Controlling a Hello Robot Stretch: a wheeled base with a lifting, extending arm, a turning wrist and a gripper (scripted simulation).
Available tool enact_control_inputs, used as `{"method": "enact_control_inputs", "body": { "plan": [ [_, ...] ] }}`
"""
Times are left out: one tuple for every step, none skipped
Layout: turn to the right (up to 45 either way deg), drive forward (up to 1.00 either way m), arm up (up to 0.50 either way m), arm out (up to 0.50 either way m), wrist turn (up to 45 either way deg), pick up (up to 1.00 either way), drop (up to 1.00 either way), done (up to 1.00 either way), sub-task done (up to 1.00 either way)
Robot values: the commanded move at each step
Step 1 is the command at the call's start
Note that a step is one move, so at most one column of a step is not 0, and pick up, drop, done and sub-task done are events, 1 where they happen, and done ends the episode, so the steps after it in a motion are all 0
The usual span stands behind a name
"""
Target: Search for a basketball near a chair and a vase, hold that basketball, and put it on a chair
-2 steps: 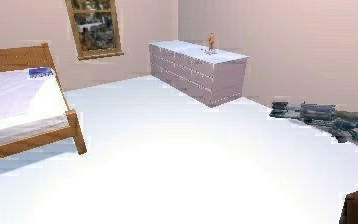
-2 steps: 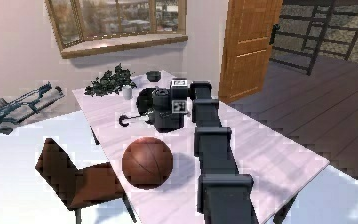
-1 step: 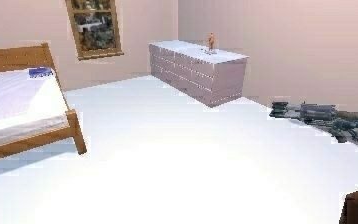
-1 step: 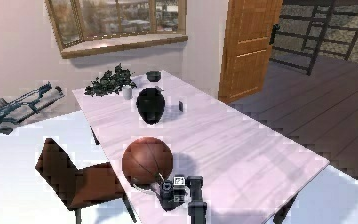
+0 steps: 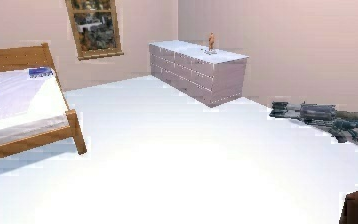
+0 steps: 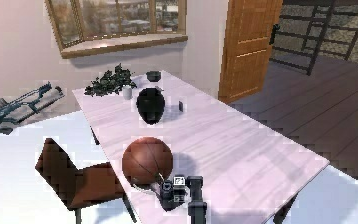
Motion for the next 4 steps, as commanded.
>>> {"method": "enact_control_inputs", "body": {
  "plan": [
    [0.0,0.00,0.10,0.00,0.0,0.00,0.00,0.00,0.00],
    [0.0,0.00,0.24,0.00,0.0,0.00,0.00,0.00,0.00],
    [0.0,0.00,0.00,0.00,-45.0,0.00,0.00,0.00,0.00],
    [0.0,0.00,0.00,0.00,-45.0,0.00,0.00,0.00,0.00]
  ]
}}
